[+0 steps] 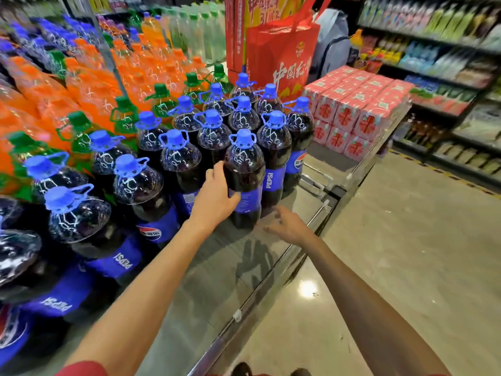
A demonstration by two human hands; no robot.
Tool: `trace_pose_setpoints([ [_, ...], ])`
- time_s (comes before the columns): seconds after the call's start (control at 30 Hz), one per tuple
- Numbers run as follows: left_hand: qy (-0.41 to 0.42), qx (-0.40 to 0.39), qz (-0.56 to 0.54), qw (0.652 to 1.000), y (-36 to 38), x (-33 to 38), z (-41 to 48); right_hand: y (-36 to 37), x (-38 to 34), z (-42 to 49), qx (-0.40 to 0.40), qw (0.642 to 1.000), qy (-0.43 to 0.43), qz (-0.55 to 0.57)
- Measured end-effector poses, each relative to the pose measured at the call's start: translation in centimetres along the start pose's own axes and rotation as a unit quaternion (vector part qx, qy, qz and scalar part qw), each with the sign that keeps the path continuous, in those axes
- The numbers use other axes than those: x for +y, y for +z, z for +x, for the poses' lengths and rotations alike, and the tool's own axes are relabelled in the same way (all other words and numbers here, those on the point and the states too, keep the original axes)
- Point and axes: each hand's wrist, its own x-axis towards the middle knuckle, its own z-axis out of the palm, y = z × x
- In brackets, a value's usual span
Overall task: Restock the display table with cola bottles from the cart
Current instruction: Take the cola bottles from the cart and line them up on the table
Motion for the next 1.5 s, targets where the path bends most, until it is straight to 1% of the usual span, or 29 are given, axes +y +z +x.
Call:
trace_pose_setpoints([
  [0.07, -0.004, -0.031, 0.099, 0.995, -0.2, 0.3, -1.1, -0.7, 0.5, -1.7, -0.013, 1.000, 0.012, -0.025],
  [0.13, 0.010, -0.060, 0.210, 0.976, 0.0, 0.9, -2.5, -1.3, 1.1, -3.0, -0.022, 0.998, 0.029, -0.054],
  [0.17, 0.025, -0.063, 0.243, 0.968, 0.2, 1.2, -3.2, -1.6, 1.4, -3.6, -0.028, 0.996, 0.036, -0.070],
  [0.27, 0.073, -0.078, 0.278, 0.955, 0.8, 2.8, -4.7, -2.7, 2.3, -6.3, -0.026, 0.992, 0.056, -0.110],
  [0.47, 0.131, -0.164, 0.351, 0.913, 1.5, 7.7, -7.4, -4.1, 4.4, -14.6, 0.006, 0.982, 0.097, -0.160],
  [0.6, 0.169, -0.213, 0.342, 0.899, 2.6, 11.8, -11.3, -4.3, 6.4, -21.9, 0.028, 0.974, 0.149, -0.170],
  [0.73, 0.246, -0.251, 0.335, 0.874, 4.6, 15.4, -16.0, -3.7, 8.9, -29.7, 0.057, 0.962, 0.217, -0.158],
  [0.87, 0.335, -0.268, 0.312, 0.848, 6.8, 18.6, -20.9, -2.3, 11.4, -37.6, 0.085, 0.943, 0.285, -0.149],
  [1.0, 0.374, -0.284, 0.349, 0.811, 8.9, 22.8, -26.2, -0.8, 13.3, -44.5, 0.107, 0.924, 0.346, -0.121],
  [1.2, 0.453, -0.295, 0.369, 0.756, 13.4, 27.4, -32.5, 1.7, 15.9, -53.0, 0.135, 0.894, 0.419, -0.081],
  [1.4, 0.531, -0.343, 0.336, 0.699, 17.6, 32.2, -39.3, 3.7, 18.5, -61.4, 0.138, 0.859, 0.491, -0.039],
  [1.5, 0.564, -0.360, 0.325, 0.669, 19.8, 34.6, -42.8, 4.3, 19.7, -65.6, 0.153, 0.837, 0.524, -0.026],
])
